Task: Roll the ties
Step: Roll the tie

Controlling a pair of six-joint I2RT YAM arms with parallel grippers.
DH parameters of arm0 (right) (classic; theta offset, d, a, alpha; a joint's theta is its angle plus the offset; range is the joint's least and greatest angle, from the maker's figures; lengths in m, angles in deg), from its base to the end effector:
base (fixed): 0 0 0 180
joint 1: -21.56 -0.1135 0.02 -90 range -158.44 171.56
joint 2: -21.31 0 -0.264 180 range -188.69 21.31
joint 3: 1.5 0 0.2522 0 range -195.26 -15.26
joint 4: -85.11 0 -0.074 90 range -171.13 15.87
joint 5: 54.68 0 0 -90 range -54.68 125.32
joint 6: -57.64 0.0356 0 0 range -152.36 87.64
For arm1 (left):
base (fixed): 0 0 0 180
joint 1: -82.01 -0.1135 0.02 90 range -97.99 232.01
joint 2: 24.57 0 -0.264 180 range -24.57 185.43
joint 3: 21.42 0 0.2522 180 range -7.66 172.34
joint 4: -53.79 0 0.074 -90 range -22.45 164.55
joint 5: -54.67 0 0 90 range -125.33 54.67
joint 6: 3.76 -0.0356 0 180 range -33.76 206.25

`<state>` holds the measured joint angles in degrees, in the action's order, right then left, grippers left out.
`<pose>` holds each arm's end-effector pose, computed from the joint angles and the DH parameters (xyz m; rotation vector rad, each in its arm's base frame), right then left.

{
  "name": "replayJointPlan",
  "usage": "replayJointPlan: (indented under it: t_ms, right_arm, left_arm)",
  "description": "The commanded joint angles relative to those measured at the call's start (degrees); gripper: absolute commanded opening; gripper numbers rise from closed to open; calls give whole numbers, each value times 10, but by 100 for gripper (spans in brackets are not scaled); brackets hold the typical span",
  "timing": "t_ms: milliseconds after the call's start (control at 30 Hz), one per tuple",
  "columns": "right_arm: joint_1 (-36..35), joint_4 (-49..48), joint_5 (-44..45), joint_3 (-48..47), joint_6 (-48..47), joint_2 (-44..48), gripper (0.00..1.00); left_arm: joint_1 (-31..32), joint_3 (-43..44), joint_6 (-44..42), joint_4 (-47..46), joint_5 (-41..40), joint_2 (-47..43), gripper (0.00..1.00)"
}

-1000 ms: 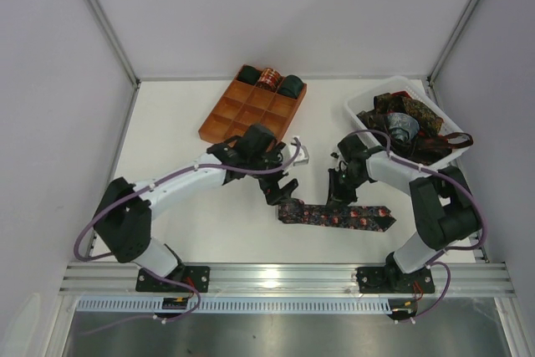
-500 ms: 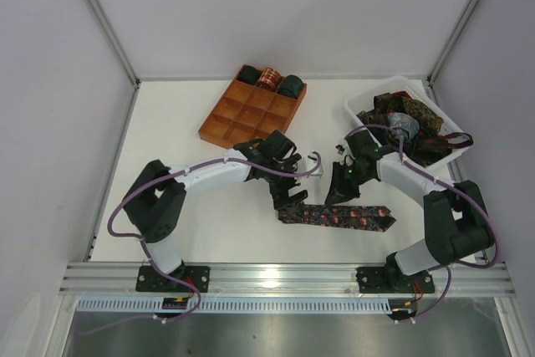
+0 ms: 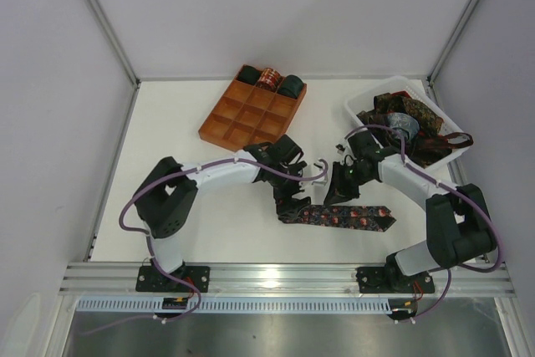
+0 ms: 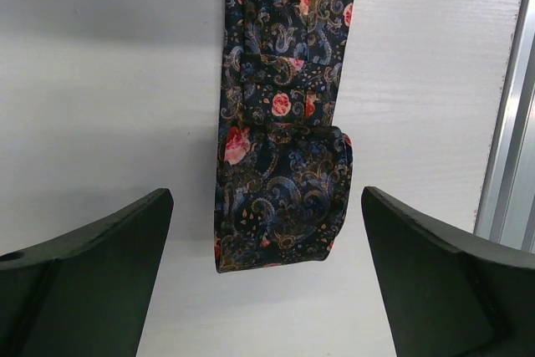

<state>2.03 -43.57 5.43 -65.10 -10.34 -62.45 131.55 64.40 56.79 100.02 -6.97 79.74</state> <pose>0.2404 0.1041 0.1896 -0.0631 2.8971 0.8899 0.2269 -0.2920 0.1941 1.8299 1.9804 -0.7751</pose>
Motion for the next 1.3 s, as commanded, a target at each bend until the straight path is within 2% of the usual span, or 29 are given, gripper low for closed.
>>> replayJointPlan:
  t_ms: [0,433,800,967,1133,1267]
  right_arm:
    - [3,-9,-12,8,3,22,7]
    - [4,-16,-20,15,8,14,7]
    - [4,-17,-19,16,11,11,6]
    - [5,-17,-18,14,12,10,6]
    - [5,-19,-18,13,13,7,6]
    - [5,-21,-18,12,14,4,5]
  left_arm:
    - [6,13,-32,-2,2,6,100]
    - [33,-5,-26,-28,-15,30,100]
    - [45,-35,-24,-76,-84,47,100]
    - [53,-51,-28,-82,-95,46,91]
    - [65,-58,-26,-85,-119,47,71]
    - [71,-64,-23,-87,-123,43,69]
